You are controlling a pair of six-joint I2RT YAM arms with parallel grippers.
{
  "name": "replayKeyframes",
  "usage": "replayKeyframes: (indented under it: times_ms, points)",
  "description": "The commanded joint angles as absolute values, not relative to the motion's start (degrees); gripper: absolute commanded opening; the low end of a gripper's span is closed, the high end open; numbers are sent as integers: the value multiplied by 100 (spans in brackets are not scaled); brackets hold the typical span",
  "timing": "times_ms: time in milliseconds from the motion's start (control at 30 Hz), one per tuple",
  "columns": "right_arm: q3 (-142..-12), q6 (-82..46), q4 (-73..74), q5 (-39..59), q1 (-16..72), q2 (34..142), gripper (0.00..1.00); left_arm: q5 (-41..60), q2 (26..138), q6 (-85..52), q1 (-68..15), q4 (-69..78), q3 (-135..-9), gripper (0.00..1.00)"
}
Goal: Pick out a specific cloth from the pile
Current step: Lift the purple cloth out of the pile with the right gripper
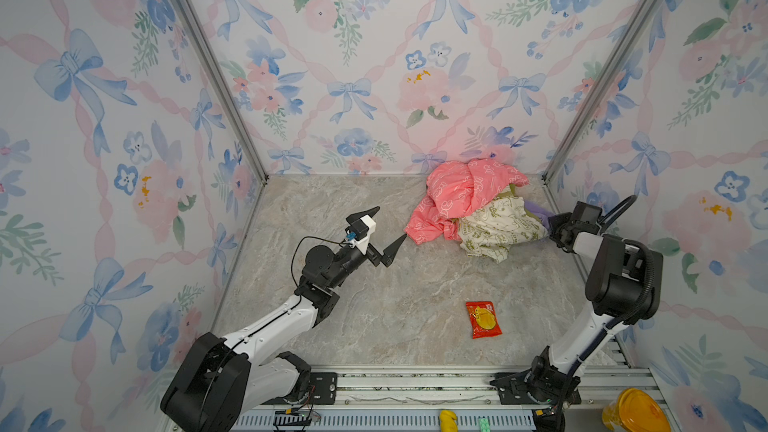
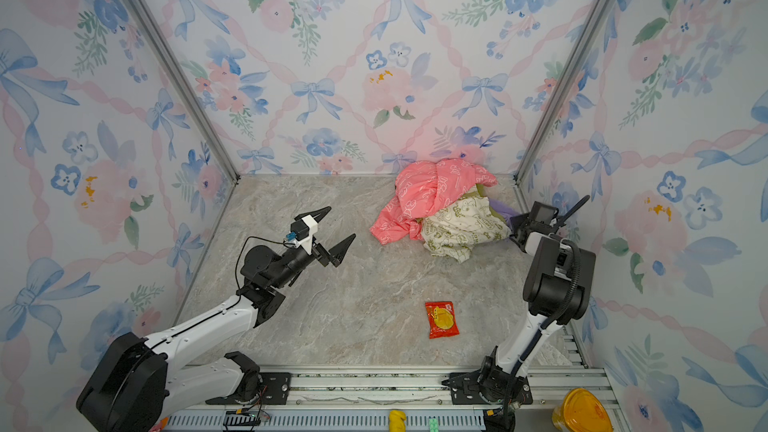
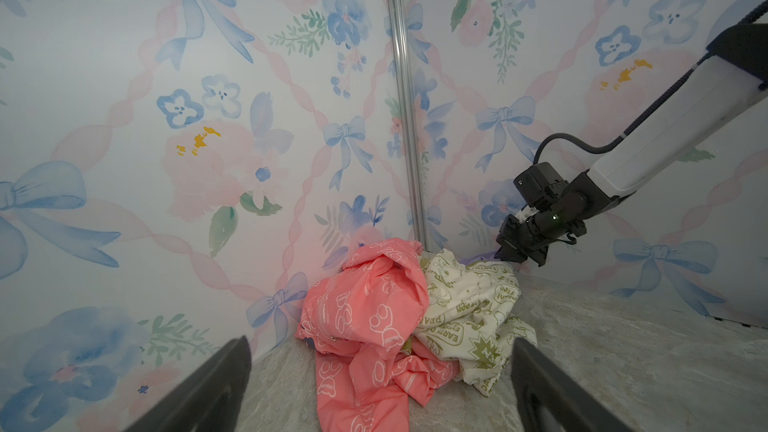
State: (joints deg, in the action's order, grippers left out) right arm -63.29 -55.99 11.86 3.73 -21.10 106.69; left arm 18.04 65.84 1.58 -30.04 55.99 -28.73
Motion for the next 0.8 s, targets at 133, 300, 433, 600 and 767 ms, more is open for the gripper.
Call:
replayKeyframes:
  times_ms: [133, 300, 433, 600, 767]
  points:
    - [-6516, -4935, 1449, -289, -1473, 9786, 1, 1740, 6443, 330, -3032, 5604, -2918, 98]
    - [-6795, -3986, 1190, -1100, -967, 9257, 0, 1689, 6321, 385, -3032, 5614, -2848, 98]
    - [-6984, -3621, 1075, -1348, -804, 9034, 0, 1692, 6285, 400, -3032, 5607, -2839, 98]
    - [-7165, -3147, 1042, -1502, -721, 8771, 0, 1714, 6270, 400, -3032, 5607, -2825, 98]
    - [-7402, -2780, 979, -1623, -623, 8564, 0, 1705, 6247, 400, -3032, 5607, -2820, 98]
